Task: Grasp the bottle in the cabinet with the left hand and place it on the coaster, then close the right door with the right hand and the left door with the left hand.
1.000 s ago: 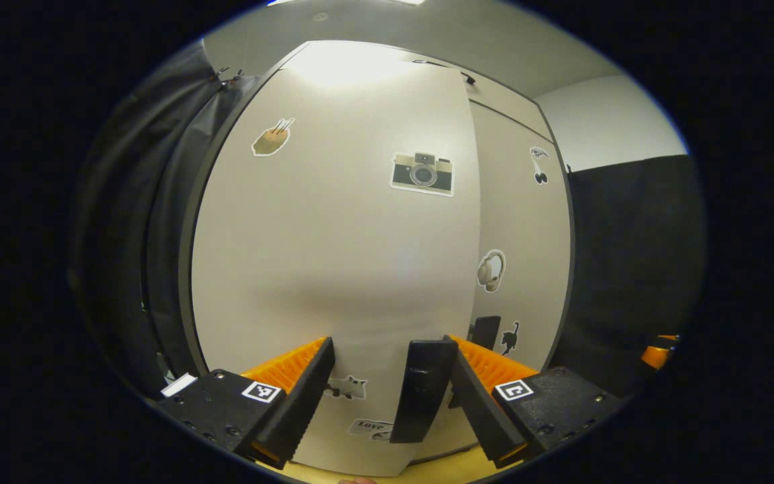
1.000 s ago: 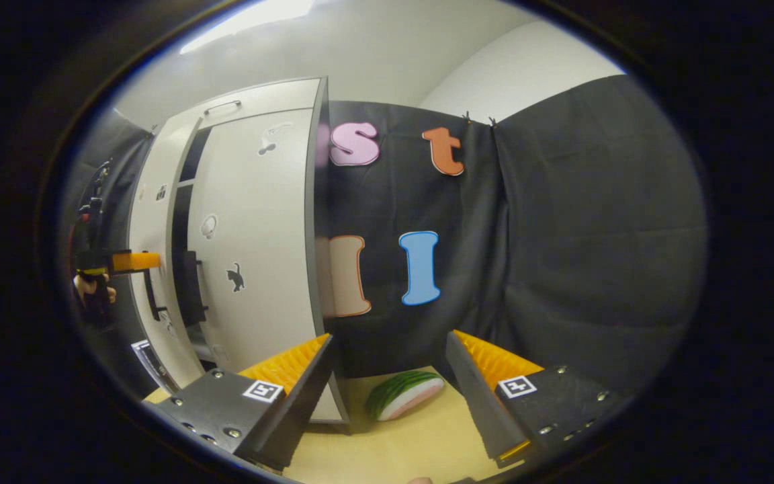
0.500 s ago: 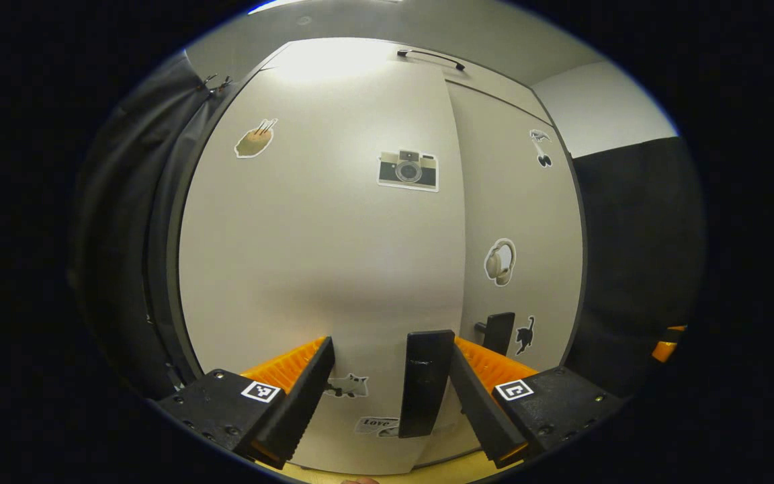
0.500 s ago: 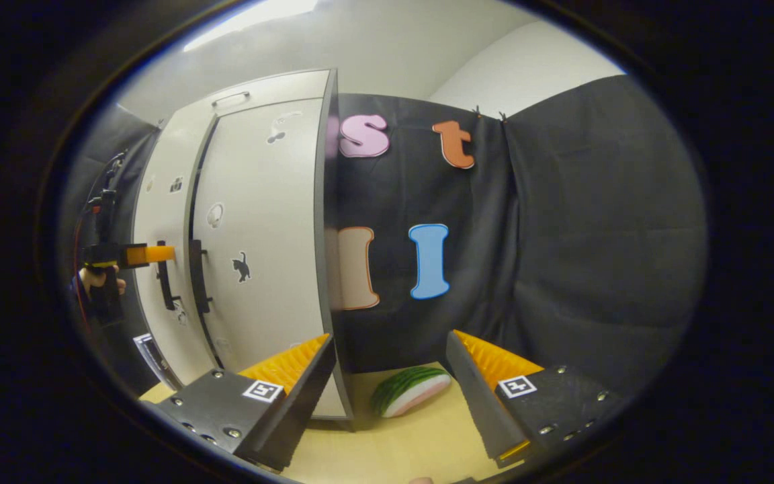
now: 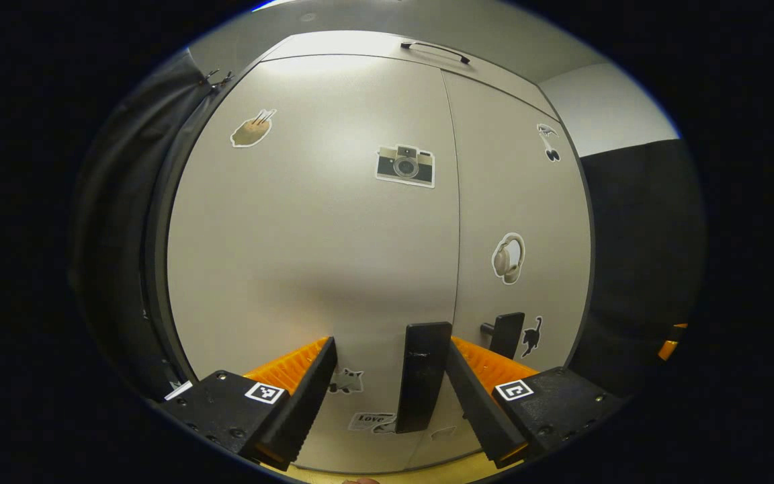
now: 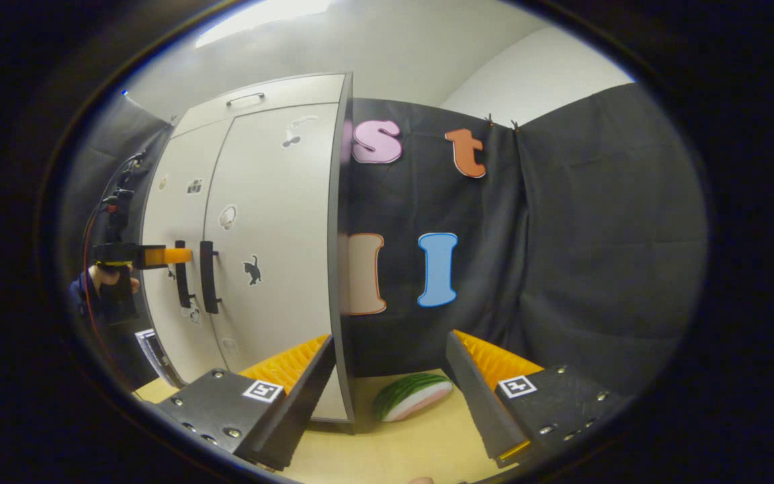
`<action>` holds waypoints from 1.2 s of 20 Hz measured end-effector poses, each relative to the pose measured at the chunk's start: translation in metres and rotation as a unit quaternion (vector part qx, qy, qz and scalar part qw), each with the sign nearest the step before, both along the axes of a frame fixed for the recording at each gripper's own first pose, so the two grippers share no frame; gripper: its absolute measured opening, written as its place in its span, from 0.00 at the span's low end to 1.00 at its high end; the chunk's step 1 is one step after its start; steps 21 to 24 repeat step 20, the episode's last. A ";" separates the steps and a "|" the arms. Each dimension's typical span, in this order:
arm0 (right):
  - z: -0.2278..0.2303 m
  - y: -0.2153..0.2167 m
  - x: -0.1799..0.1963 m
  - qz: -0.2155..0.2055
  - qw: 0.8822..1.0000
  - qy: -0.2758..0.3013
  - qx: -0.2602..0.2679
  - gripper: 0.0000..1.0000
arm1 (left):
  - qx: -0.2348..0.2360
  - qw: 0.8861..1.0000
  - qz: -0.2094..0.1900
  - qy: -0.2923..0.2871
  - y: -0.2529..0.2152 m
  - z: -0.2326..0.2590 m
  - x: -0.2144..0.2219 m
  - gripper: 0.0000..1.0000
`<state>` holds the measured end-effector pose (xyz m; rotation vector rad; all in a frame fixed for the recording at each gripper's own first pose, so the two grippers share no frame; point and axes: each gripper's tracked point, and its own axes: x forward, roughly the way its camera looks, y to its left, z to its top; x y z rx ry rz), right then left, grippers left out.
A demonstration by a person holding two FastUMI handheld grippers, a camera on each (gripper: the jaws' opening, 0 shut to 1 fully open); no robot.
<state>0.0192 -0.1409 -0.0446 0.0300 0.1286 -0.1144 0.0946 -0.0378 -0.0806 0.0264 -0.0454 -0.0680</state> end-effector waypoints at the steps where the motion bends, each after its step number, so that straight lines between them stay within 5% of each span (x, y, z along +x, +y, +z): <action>1: 0.002 0.001 0.000 0.000 1.000 0.000 0.001 1.00 | -0.001 1.000 0.001 -0.003 0.000 0.001 0.001 0.98; 9: 0.090 0.015 -0.011 0.010 0.999 -0.045 0.007 0.97 | -0.004 0.999 0.031 -0.031 -0.022 0.058 -0.089 0.96; 14: 0.122 0.024 -0.010 0.033 0.997 -0.063 0.015 1.00 | -0.014 0.999 -0.014 -0.037 -0.079 0.080 -0.150 0.92; 24: 0.126 0.007 -0.005 0.047 0.996 -0.071 0.018 0.96 | -0.012 0.998 -0.039 -0.037 -0.129 0.081 -0.173 0.95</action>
